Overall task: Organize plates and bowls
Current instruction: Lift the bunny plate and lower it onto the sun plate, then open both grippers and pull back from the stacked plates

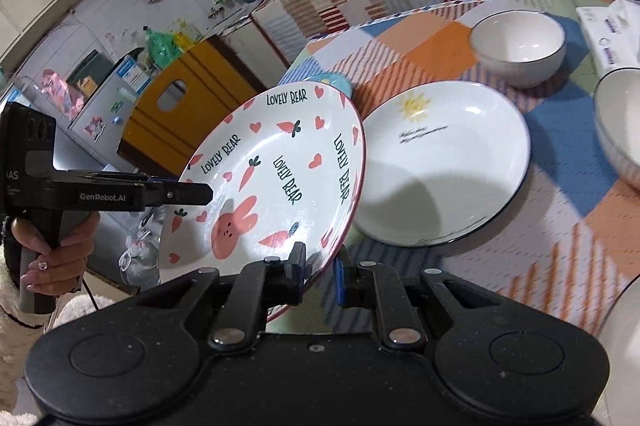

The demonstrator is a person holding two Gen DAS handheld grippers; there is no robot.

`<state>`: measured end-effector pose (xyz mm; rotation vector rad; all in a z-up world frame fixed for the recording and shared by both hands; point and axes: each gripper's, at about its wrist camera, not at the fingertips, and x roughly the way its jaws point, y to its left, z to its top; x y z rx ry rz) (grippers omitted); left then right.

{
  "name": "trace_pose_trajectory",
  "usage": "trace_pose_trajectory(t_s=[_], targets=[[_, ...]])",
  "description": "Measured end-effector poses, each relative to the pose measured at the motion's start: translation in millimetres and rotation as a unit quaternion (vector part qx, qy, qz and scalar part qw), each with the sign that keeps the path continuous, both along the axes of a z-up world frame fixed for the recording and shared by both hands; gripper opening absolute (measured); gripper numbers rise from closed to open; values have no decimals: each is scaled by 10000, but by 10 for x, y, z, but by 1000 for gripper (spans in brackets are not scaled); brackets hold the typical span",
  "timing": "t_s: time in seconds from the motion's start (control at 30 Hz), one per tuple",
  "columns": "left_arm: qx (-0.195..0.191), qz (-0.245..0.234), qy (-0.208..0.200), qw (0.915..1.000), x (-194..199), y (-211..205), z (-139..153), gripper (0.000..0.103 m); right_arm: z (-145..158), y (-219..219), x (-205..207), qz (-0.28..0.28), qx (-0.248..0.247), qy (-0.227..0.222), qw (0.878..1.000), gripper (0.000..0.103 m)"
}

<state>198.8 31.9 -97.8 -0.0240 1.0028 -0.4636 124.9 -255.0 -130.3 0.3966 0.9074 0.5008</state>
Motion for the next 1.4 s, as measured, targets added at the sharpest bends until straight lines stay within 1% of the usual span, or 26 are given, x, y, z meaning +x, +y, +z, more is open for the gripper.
trace_pose_trajectory(t_s=[0.17,0.23,0.37,0.43,0.47,0.6,0.7,0.8,0.87,1.03,1.17,1.23,1.4], targets=[[-160,25,148,9998,207,-176,-94,35,19,-180,147,-73,-150,-56,9998,19],[-159,-12,113,9998,267,-256,-148,35,-7,-269,230,-82,-106,32,9999,18],[133,-107,140,9998,417,-485,-328,35,-120,-389,405,-145,-137,256,9995,18],[168,-98,226,9996,485,-547,-413,36,-189,-440,466,-186,-171,362,9990,19],[198,-88,254,9994,518,-570,-461,36,-219,-453,471,-211,-245,356,9988,19],[230,36,443,9987,639,-644,-619,36,-352,-465,509,-224,-275,454,9983,19],[382,3,416,9984,683,-721,-661,35,-426,-494,534,-287,-255,499,9980,19],[369,33,428,9984,724,-739,-675,35,-468,-517,568,-308,-216,538,9978,19],[361,48,464,9983,746,-744,-690,35,-517,-569,603,-376,-97,594,9975,19],[578,25,526,9969,785,-824,-759,35,-567,-595,662,-516,-97,622,9967,18],[723,30,594,9956,800,-870,-806,35,-537,-567,704,-556,-248,598,9964,19],[783,92,633,9949,814,-885,-836,35,-524,-577,731,-586,-239,632,9960,18],[748,202,765,9941,863,-895,-872,35,-522,-561,844,-612,-436,699,9947,18]])
